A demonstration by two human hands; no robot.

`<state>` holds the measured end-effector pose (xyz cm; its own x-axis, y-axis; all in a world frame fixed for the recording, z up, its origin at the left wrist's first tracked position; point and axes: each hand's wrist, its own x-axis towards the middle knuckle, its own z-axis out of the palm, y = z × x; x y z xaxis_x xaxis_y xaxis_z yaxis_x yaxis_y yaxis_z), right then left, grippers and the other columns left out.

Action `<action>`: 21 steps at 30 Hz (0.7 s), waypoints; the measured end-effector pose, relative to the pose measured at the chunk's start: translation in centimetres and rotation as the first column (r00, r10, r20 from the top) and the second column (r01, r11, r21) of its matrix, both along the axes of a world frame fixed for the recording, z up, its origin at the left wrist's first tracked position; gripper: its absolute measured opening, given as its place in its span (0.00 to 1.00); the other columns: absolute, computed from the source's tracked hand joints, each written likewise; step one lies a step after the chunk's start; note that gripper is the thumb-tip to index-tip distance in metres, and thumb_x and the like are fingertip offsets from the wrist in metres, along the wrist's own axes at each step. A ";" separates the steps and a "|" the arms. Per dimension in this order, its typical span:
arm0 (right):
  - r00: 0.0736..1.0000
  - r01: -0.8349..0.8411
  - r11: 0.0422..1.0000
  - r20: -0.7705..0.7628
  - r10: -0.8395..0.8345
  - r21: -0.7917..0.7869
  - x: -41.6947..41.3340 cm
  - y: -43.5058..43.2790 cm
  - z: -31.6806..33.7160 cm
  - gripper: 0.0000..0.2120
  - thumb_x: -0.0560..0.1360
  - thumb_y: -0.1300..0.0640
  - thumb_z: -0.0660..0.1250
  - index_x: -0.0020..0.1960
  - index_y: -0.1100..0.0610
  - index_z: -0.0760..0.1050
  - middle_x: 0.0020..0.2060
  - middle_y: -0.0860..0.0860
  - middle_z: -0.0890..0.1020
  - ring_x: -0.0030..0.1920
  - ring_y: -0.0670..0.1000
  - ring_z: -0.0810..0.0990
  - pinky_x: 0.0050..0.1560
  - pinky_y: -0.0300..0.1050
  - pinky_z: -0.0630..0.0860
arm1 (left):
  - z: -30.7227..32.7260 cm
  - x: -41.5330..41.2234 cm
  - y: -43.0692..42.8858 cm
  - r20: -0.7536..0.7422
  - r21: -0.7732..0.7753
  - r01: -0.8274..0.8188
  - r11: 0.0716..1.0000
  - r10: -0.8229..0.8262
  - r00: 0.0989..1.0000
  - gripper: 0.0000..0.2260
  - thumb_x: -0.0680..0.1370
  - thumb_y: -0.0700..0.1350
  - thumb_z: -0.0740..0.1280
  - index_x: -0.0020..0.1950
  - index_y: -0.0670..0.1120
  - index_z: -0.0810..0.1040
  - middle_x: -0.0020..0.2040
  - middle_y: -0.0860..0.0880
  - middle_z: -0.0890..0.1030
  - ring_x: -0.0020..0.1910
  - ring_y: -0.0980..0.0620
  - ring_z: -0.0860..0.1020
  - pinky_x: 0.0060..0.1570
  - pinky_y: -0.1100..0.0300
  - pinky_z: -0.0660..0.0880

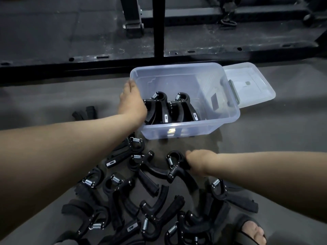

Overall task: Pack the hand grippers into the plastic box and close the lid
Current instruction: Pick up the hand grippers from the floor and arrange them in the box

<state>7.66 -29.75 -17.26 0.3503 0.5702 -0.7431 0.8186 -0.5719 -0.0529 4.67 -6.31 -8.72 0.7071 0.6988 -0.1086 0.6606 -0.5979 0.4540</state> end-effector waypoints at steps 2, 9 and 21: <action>0.993 -0.117 0.992 0.029 0.118 -0.051 -0.4 0.8 1.0 0.16 0.72 0.54 0.70 0.57 0.58 0.74 0.52 0.55 0.82 0.50 0.57 0.82 0.45 0.45 0.79 | 0.0 0.0 -0.1 0.001 -0.003 0.000 1.000 0.000 1.000 0.37 0.74 0.30 0.54 0.80 0.46 0.44 0.80 0.50 0.47 0.77 0.45 0.53 0.73 0.53 0.55; 0.946 -0.113 0.962 -0.322 0.027 -0.250 1.6 2.5 14.4 0.11 0.71 0.53 0.71 0.49 0.60 0.77 0.40 0.54 0.81 0.39 0.59 0.83 0.38 0.51 0.83 | 0.0 0.1 0.0 0.006 -0.014 0.004 1.000 -0.004 1.000 0.36 0.75 0.31 0.56 0.80 0.46 0.45 0.79 0.49 0.48 0.76 0.43 0.54 0.73 0.52 0.55; 0.615 0.765 0.600 -0.541 -0.574 0.232 12.0 6.6 17.6 0.11 0.77 0.58 0.66 0.51 0.67 0.75 0.37 0.58 0.83 0.32 0.53 0.83 0.32 0.45 0.80 | 0.0 0.2 0.2 -0.023 -0.014 0.006 1.000 -0.006 1.000 0.36 0.75 0.33 0.56 0.80 0.47 0.45 0.80 0.50 0.47 0.76 0.45 0.53 0.72 0.50 0.59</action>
